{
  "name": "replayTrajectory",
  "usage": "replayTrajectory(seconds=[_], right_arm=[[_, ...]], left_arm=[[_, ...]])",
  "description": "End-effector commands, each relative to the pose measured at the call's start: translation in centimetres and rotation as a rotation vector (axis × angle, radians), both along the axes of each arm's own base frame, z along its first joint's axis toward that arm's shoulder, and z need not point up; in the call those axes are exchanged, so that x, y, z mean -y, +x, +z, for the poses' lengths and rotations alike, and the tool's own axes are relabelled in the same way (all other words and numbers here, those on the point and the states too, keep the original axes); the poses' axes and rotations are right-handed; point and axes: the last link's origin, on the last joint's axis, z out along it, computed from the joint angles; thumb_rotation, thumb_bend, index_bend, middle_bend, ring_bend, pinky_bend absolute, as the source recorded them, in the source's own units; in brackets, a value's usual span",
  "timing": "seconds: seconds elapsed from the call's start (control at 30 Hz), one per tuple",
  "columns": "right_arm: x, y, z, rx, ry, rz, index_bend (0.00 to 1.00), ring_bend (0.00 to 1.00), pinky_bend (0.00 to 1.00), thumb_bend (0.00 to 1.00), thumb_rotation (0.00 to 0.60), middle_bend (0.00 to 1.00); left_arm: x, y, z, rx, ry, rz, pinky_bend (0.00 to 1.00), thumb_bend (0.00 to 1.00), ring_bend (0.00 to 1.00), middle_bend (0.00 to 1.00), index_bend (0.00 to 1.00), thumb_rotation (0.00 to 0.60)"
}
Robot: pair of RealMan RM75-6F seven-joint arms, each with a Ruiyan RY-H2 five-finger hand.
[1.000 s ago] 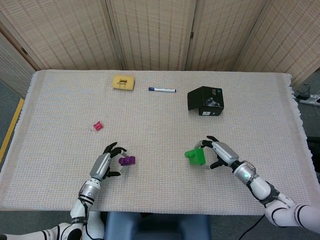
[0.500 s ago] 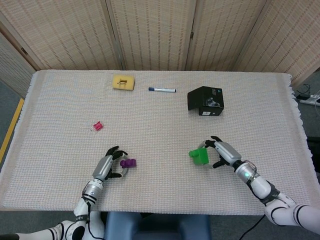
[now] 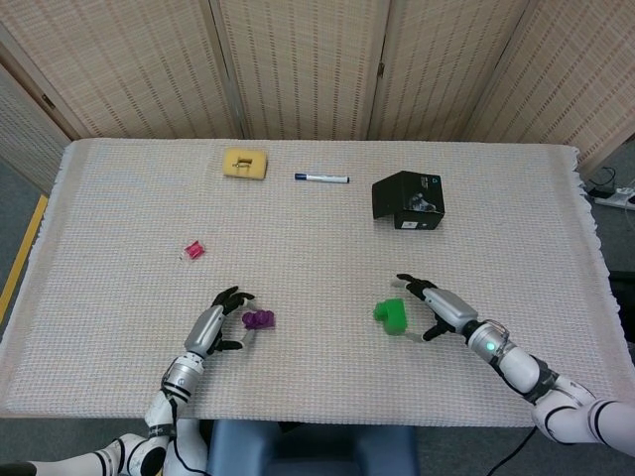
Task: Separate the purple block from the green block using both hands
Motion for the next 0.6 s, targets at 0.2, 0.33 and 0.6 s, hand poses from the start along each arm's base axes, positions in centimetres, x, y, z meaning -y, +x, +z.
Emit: replayTrajectory(seconds=[0.2,0.33,0.6], right_arm=[[-0.3,0.3,2.1,0.049,-0.002,0.005,0.00,0.00,0.00,0.30,0.600,0.00],[-1.3,0.7,4.9,0.065,-0.098,0.087,0.00,0.00,0.00,0.30,0.600,0.00],[-7.7,0.5,10.2,-0.118,-0.498,0.269,0.00,0.00,0.00,0.30,0.600,0.00]], left_arm=[[0.1,0.4,0.8,-0.001,0.003,-0.015,0.00,0.43,0.00,0.17,0.33,0.600],[0.5,0.6,3.0,-0.060,0.055,-0.112,0.00,0.43,0.00,0.09,0.27,0.600],[3.5,-1.8,10.4,-0.365,0.251,-0.308,0.00,0.43,0.00,0.04,0.27,0.600]])
